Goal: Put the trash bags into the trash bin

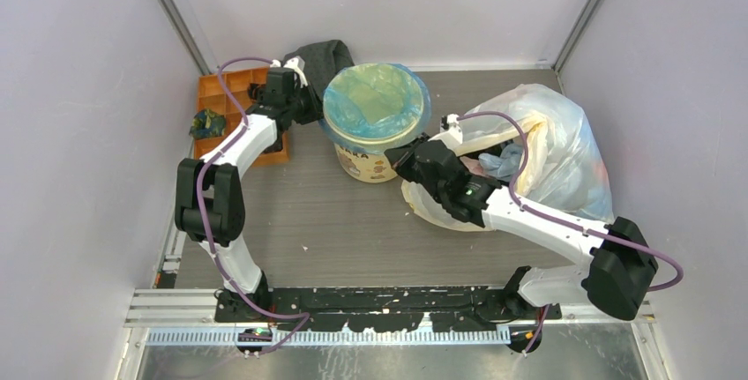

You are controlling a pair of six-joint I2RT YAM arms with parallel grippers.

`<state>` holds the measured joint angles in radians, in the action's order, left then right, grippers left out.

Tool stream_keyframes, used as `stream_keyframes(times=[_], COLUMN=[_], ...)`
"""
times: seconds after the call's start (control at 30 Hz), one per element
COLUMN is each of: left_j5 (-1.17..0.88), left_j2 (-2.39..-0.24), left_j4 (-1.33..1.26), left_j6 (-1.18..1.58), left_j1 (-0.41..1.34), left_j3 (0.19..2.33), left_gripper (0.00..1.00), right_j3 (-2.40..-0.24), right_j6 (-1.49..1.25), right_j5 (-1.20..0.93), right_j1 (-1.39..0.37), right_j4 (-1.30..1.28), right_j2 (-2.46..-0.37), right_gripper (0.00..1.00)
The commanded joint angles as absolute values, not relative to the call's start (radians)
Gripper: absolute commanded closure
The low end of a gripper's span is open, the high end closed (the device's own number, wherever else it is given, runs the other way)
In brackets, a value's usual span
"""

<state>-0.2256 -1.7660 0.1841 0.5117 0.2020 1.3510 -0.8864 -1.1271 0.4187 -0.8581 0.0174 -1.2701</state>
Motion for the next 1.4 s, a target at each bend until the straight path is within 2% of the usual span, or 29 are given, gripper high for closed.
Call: stream_keyframes(times=[0.0,0.33,0.43,0.7,0.93,1.07,1.37], left_j5=[-0.216,-0.188,-0.194,-0.214,-0.233,-0.248,-0.268], left_j2=[-1.775,-1.774,-1.776,-1.768,-1.773,-1.78,-1.805], left_j4=[0.168,0.189,0.187,0.175,0.172,0.164,0.144], left_j6=[0.497,0.487,0.486,0.495,0.499,0.505,0.518], left_j1=[0.204,0.204,0.204,0.204,0.204,0.205,0.228], left_j3=[1.35,1.358,1.358,1.36,1.363,1.364,1.366], left_gripper=[0.86,0.85,0.85,0.85,0.85,0.85,0.85], right_j3=[-0.881,-0.895,-0.883,-0.935,-1.027,-1.212,-1.793], right_j6=[-1.144,-1.138,-1.142,-1.084,-0.99,-0.831,-0.54], right_j5=[0.468,0.486,0.492,0.511,0.518,0.469,0.364], right_j1=[-0.863,-0.862,-0.863,-0.863,-0.862,-0.862,-0.812], right_j4=[0.011,-0.028,-0.035,-0.156,-0.348,-0.489,-0.7], right_j2=[-1.269,-1.275,-1.266,-1.203,-1.128,-1.149,-1.511], right_gripper=[0.99,0.99,0.92,0.62,0.6,0.62,0.65])
